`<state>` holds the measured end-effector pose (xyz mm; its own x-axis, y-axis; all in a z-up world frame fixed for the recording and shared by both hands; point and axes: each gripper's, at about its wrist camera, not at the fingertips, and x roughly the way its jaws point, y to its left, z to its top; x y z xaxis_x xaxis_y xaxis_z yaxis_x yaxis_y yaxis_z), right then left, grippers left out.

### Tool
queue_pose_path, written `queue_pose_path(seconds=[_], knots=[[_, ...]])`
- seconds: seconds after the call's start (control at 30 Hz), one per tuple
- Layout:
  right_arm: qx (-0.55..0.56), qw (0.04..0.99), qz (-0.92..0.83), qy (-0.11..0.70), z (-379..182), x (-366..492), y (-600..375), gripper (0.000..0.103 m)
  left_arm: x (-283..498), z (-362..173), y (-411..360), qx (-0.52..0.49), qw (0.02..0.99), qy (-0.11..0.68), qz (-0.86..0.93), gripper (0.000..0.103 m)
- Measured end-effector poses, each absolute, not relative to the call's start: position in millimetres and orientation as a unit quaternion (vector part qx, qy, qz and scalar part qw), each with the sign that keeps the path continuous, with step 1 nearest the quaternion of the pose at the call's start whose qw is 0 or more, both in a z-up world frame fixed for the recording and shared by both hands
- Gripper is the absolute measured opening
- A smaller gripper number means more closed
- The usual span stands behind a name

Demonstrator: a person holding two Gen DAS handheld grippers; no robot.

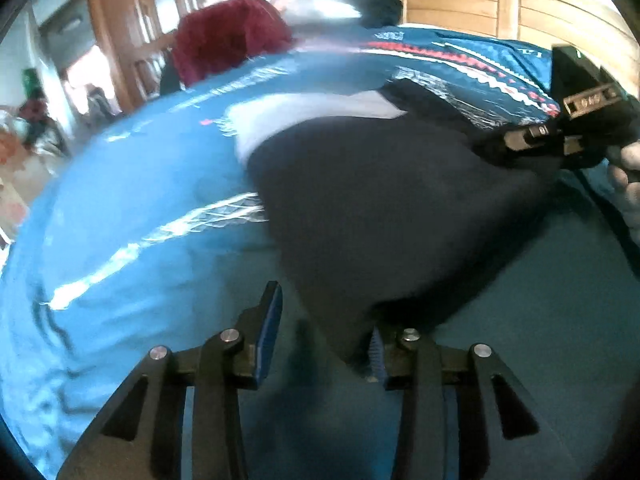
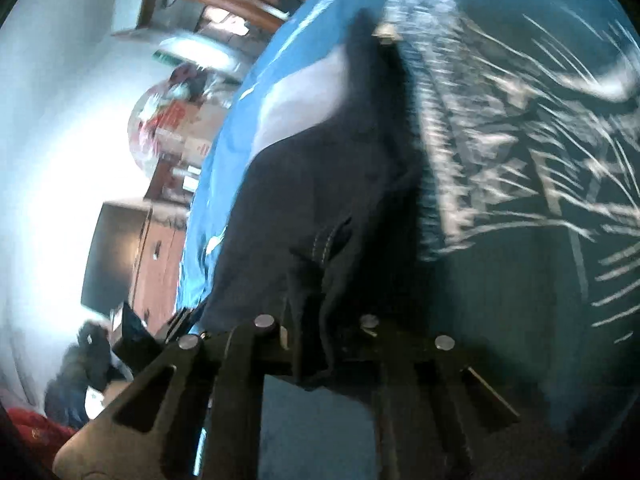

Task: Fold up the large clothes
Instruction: 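Lift the held shirt edge and fold it over the shirt with both tools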

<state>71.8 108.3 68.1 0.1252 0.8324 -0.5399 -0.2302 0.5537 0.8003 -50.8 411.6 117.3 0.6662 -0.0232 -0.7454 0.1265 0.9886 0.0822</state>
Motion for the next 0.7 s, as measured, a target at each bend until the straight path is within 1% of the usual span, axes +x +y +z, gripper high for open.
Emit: queue_pose_path(seconds=[0.07, 0.13, 0.2, 0.27, 0.4, 0.47, 0.5, 0.53, 0.6, 0.7], knots=[[0.290, 0.685, 0.372, 0.556, 50.3, 70.8, 98.8, 0.007, -52.7, 107.8, 414.7, 0.066, 0.903, 0.422, -0.051, 0.047], [0.295, 0.679, 0.371, 0.561, 41.4, 70.6, 97.9, 0.006, -54.6, 94.9, 403.8, 0.095, 0.896, 0.431, -0.059, 0.044], [0.286, 0.684, 0.371, 0.559, 46.9, 69.6, 99.6, 0.007, -57.2, 98.6, 396.0, 0.109, 0.896, 0.426, -0.066, 0.031], [0.272, 0.688, 0.373, 0.560, 53.7, 66.9, 99.2, 0.008, -67.3, 110.4, 393.7, 0.093, 0.897, 0.425, -0.081, 0.027], [0.185, 0.735, 0.349, 0.550, 90.2, 50.9, 98.9, 0.015, -102.5, 158.1, 393.4, 0.069, 0.921, 0.370, -0.100, 0.027], [0.143, 0.776, 0.332, 0.518, 119.9, 39.5, 96.2, 0.015, -101.6, 182.7, 400.7, 0.057, 0.938, 0.328, -0.090, 0.027], [0.128, 0.796, 0.324, 0.495, 135.4, 34.8, 97.4, 0.015, -93.4, 189.2, 405.4, 0.052, 0.944, 0.316, -0.084, 0.031], [0.122, 0.808, 0.322, 0.479, 145.5, 33.5, 101.6, 0.015, -84.5, 189.1, 407.5, 0.051, 0.945, 0.312, -0.080, 0.034], [0.100, 0.813, 0.332, 0.467, 148.8, 37.0, 121.1, 0.014, -55.7, 175.0, 410.1, 0.054, 0.941, 0.325, -0.074, 0.034], [0.023, 0.807, 0.325, 0.493, 113.6, 43.1, 148.1, 0.013, -20.2, 120.8, 400.1, 0.078, 0.912, 0.395, -0.083, 0.033]])
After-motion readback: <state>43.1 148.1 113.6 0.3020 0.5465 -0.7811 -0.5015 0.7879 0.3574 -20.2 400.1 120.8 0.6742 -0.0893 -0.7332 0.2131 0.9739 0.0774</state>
